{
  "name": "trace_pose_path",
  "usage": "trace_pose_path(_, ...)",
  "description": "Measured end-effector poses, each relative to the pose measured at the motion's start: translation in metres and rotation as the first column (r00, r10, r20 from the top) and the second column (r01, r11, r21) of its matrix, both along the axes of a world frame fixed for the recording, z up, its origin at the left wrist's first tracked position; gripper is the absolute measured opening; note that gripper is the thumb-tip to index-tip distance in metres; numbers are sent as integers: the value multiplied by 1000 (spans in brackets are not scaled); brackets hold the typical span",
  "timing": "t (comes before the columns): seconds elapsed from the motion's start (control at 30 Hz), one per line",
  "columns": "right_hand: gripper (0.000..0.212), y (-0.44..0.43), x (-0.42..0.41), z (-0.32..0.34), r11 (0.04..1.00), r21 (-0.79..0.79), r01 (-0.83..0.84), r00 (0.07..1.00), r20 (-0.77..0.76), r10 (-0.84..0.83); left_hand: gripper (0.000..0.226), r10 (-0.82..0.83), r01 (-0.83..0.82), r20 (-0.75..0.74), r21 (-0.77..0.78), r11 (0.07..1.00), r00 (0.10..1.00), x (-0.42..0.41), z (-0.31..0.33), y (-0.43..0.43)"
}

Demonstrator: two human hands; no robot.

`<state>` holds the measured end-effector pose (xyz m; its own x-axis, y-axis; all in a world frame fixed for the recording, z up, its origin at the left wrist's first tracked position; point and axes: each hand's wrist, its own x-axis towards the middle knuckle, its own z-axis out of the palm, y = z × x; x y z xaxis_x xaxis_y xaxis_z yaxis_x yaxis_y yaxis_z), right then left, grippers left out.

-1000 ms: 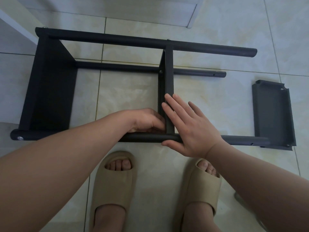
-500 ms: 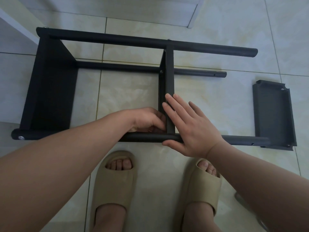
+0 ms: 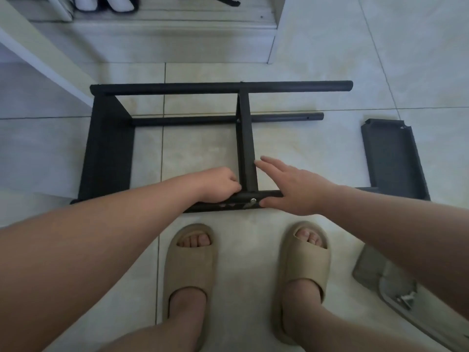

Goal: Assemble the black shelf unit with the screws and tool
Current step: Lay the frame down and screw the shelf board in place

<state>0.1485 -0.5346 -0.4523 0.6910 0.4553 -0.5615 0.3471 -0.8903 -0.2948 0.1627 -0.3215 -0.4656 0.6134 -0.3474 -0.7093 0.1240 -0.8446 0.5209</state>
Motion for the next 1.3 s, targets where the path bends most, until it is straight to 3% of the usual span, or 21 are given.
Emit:
trace_pose_path(0.07, 76, -15, -9, 5, 995, -77, 60, 995, -78, -66, 31, -32, 34, -87, 19, 999, 996, -2, 9, -6)
trace_pose_path(0.17, 54, -43, -17, 10, 973, -232, -16, 997, -76, -2, 26, -98, 107, -109, 88, 990, 989, -4, 19, -12)
trace_pose_path(0.3, 28, -83, -12, 17, 930, -360, 79, 997, 6, -82, 23, -185, 178, 12, 209, 962, 983, -3, 33, -16)
trace_pose_path(0.4, 15, -102, -8, 28, 925, -345, 160, 986, 105, -131, 22, -168, 148, 71, 231, 962, 983, -1, 50, -18)
trace_pose_path(0.53, 19, -105, -6, 57, 960, -200, 194, 960, 241, -144, 29, -88, 36, 193, 257, 966, 977, 7, 85, -17)
trace_pose_path(0.63, 27, -97, -9, 86, 975, -61, 212, 919, 351, -178, 60, -4, -84, 353, 234, 969, 936, 14, 116, -21)
trace_pose_path(0.73, 31, -81, -13, 117, 978, 46, 202, 853, 483, -199, 84, -65, -67, 530, 227, 972, 845, 17, 148, -33)
trace_pose_path(0.87, 30, -60, -15, 162, 980, 63, 189, 758, 625, -186, 47, -227, 51, 593, 298, 953, 772, 7, 181, -48)
trace_pose_path(1.0, 32, -48, -24, 199, 986, -8, 168, 669, 736, -108, 17, -85, -63, 675, 192, 979, 733, -7, 202, -41)
trace_pose_path(1.17, 27, -41, -43, 235, 979, 101, 175, 499, 848, -177, 7, 112, -162, 718, 1, 987, 687, -27, 221, -34)
trace_pose_path(1.3, 52, -45, -71, 260, 954, 142, 263, 428, 869, -248, 12, 217, -232, 758, -89, 969, 615, -37, 232, -33)
